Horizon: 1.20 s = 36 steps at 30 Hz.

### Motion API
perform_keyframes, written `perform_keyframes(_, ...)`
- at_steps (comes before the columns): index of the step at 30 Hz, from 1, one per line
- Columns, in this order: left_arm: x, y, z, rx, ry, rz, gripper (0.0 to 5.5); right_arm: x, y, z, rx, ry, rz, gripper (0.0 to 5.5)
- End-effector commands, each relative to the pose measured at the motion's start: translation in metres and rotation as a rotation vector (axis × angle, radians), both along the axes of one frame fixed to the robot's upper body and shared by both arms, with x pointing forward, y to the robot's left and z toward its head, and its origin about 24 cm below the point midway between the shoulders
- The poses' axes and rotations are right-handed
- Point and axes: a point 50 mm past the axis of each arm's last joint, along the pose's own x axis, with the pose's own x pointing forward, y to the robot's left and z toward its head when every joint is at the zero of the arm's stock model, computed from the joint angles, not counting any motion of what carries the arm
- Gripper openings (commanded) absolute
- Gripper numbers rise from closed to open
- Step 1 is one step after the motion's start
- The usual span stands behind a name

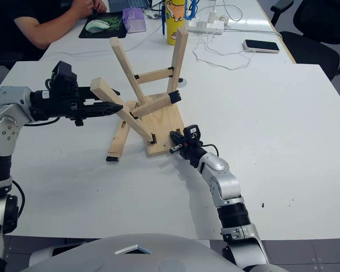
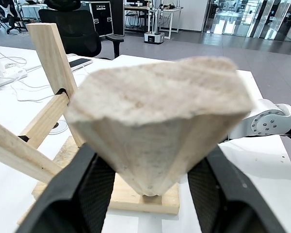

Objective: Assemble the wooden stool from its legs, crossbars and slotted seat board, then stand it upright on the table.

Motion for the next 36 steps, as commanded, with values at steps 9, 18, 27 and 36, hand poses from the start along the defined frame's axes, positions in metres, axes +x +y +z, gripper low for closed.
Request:
perform_keyframes(9, 0.006, 0.003, -0.006, 0.106, -0.028, 0.024, 2.09, -0.015, 0.004, -0.026, -0.058, 0.142, 0.038, 0.00)
perform_keyframes(18, 0.007, -0.011, -0.009, 0.182, -0.051, -0.046, 2.09, -0.016, 0.004, -0.028, -0.079, 0.152, 0.039, 0.00)
perform_keyframes(27, -0.025, -0.024, -0.064, 0.193, 0.105, -0.043, 2.07, -0.019, 0.007, -0.030, -0.100, 0.152, 0.064, 0.00)
perform_keyframes(36, 0.010, -0.025, -0.086, 0.223, 0.128, 0.061, 2.07, -0.019, 0.004, -0.032, -0.112, 0.155, 0.058, 0.00)
